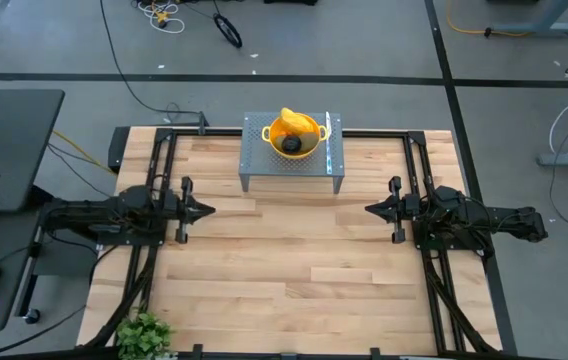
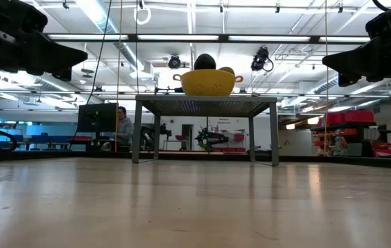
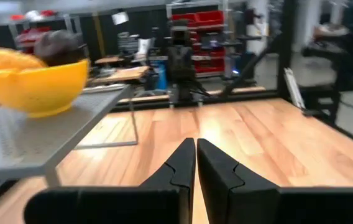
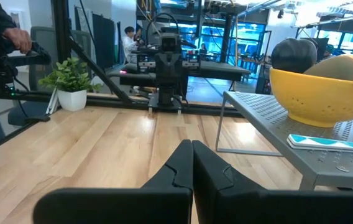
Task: Pick & Place Fruit
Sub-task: Return to Home Position
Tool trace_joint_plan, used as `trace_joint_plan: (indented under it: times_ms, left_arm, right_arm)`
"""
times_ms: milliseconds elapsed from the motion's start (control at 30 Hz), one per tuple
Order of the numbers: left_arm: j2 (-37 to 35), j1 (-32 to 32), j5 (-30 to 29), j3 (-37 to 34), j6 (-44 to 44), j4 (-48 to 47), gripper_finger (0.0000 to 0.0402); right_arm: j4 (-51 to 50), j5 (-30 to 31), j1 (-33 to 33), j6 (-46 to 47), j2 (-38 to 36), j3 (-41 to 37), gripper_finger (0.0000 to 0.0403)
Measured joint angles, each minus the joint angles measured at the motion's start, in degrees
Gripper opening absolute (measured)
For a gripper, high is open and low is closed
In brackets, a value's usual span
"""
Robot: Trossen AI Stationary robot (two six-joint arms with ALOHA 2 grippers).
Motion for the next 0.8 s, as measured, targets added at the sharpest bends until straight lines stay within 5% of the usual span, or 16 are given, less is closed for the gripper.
trace_joint_plan:
  times_ms: [800]
  left_arm:
    - [0.3,0.0,0.3,-0.1,11.7,0.6,0.0026]
  right_arm:
    - [0.0,0.0,0.0,0.0,0.0,0.0,0.0001]
